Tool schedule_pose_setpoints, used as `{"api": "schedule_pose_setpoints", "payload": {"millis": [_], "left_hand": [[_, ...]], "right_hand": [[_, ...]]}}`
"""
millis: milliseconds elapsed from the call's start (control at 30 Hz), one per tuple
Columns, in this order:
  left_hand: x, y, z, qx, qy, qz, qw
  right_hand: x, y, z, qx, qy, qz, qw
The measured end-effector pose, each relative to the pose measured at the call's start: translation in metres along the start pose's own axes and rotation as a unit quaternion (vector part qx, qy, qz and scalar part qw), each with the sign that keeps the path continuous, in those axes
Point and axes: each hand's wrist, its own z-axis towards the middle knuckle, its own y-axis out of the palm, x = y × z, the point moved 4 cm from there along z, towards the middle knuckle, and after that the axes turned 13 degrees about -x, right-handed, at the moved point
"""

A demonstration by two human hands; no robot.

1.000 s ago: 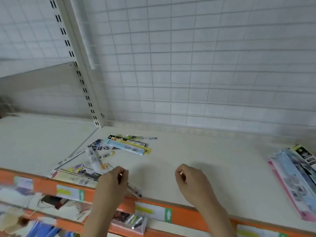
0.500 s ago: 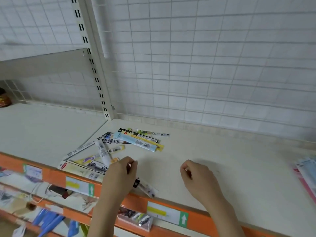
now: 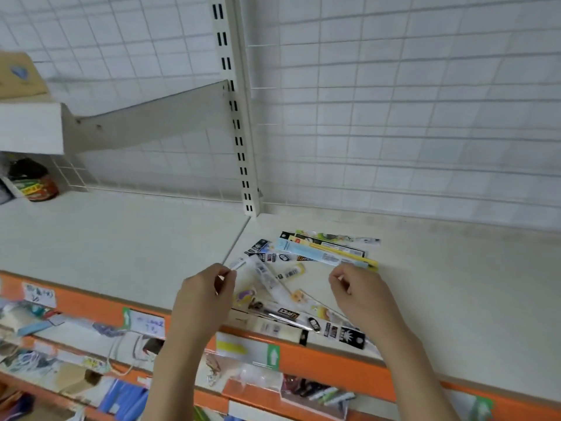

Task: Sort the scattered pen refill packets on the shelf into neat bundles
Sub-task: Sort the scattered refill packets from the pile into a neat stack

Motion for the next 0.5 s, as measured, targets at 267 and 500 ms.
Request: {"api": "schedule_pose_setpoints", "payload": {"millis": [267,500], "left_hand": [[-0.030,-0.012,0.029,-0.031,0.017,-0.024,0.999],[-0.022,0.005,0.039,-0.069,0.024,-0.039,0.997]], "right_hand": [[-0.023,0.007,0.026,0.068,0.067,-0.087,0.992],[-0.008,-0.002,0.047,0.052,0.173,-0.171,0.969]]}}
